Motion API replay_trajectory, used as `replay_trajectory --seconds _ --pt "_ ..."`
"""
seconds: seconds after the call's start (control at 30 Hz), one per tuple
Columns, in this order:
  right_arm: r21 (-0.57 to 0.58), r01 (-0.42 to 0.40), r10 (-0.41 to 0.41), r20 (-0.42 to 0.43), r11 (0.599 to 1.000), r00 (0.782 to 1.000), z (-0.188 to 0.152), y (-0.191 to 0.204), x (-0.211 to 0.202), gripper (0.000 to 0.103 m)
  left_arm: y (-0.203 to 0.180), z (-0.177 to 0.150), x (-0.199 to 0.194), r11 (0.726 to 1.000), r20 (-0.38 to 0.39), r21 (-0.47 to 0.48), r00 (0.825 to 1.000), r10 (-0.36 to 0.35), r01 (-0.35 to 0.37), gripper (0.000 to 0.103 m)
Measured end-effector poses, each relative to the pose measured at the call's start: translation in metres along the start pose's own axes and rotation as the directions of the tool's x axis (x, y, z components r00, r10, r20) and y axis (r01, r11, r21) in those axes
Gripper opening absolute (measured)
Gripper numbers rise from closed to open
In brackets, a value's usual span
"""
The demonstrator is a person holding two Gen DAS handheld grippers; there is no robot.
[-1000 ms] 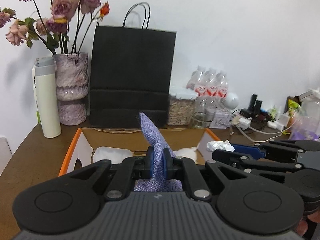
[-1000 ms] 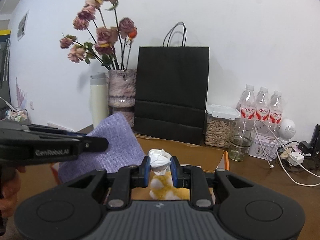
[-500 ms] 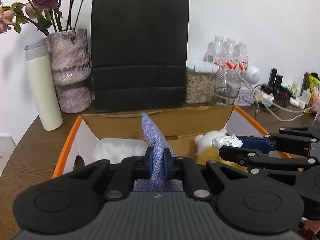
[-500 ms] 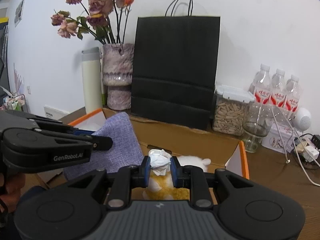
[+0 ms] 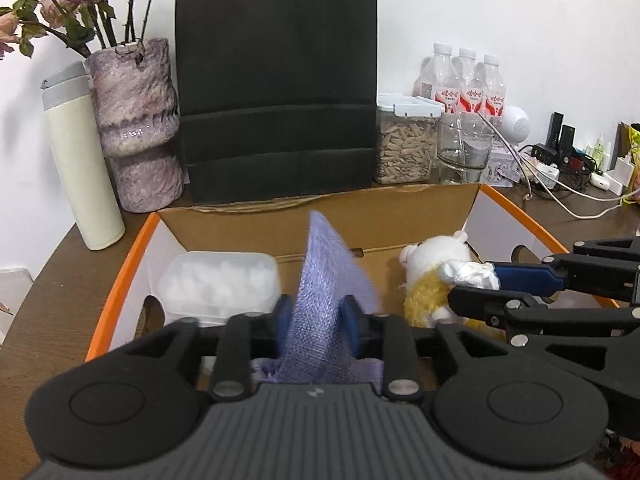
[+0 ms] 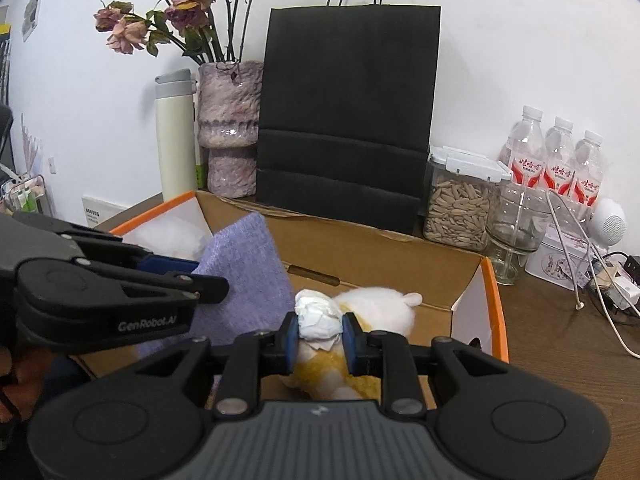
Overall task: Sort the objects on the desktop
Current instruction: 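Carry cloth and tissue into the box and open both tools, then withdraw both tools from the box toward the remaining desk items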
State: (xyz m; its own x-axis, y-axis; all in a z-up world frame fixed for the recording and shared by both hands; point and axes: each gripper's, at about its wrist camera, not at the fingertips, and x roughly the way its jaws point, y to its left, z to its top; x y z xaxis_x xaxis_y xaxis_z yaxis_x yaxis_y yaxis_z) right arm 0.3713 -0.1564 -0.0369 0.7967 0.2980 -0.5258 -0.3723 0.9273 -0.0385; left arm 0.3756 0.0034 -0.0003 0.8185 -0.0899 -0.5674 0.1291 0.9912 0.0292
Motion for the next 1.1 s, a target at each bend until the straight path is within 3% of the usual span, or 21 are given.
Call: replay_trajectory --seconds 0.07,0.1,0.17,0.27,0.33,0.47,0.67,1.1 --pt "0.005 0.002 -0.002 0.011 1.000 1.000 0.001 -0.001 -0.003 0.039 0.000 0.000 -0.004 1.000 0.016 0.002 1.000 0.011 -0.011 0.056" --pt "0.008 0.006 -0.007 0.018 1.000 1.000 0.001 -0.001 -0.005 0.048 -0.001 0.000 -0.006 1.000 0.025 0.005 1.000 0.016 -0.017 0.059" --pt "0.011 0.024 -0.024 0.029 1.000 0.999 0.003 -0.002 -0.009 0.055 0.000 0.001 -0.010 1.000 0.040 0.000 0.999 0.026 -0.026 0.065" --pt "0.029 0.040 -0.041 0.041 0.999 0.998 0.004 -0.007 -0.016 0.072 0.004 0.001 -0.016 0.998 0.057 -0.027 0.996 0.061 -0.060 0.087" --pt "0.046 0.038 -0.041 0.058 0.998 0.997 0.005 -0.011 -0.021 0.091 0.009 0.002 -0.022 0.996 0.074 -0.050 0.994 0.082 -0.079 0.102" --pt "0.053 0.038 -0.042 0.075 0.998 0.996 0.006 -0.011 -0.032 0.101 0.014 0.003 -0.035 0.991 0.107 -0.096 0.989 0.100 -0.090 0.103" --pt "0.054 0.049 -0.054 0.097 0.997 0.994 0.006 -0.006 -0.046 0.103 0.013 0.003 -0.051 0.985 0.126 -0.102 0.980 0.154 -0.142 0.103" --pt "0.060 0.051 -0.059 0.145 0.997 0.988 0.004 0.007 -0.094 0.103 0.002 -0.009 -0.100 0.985 0.181 -0.081 0.970 0.164 -0.151 0.103"
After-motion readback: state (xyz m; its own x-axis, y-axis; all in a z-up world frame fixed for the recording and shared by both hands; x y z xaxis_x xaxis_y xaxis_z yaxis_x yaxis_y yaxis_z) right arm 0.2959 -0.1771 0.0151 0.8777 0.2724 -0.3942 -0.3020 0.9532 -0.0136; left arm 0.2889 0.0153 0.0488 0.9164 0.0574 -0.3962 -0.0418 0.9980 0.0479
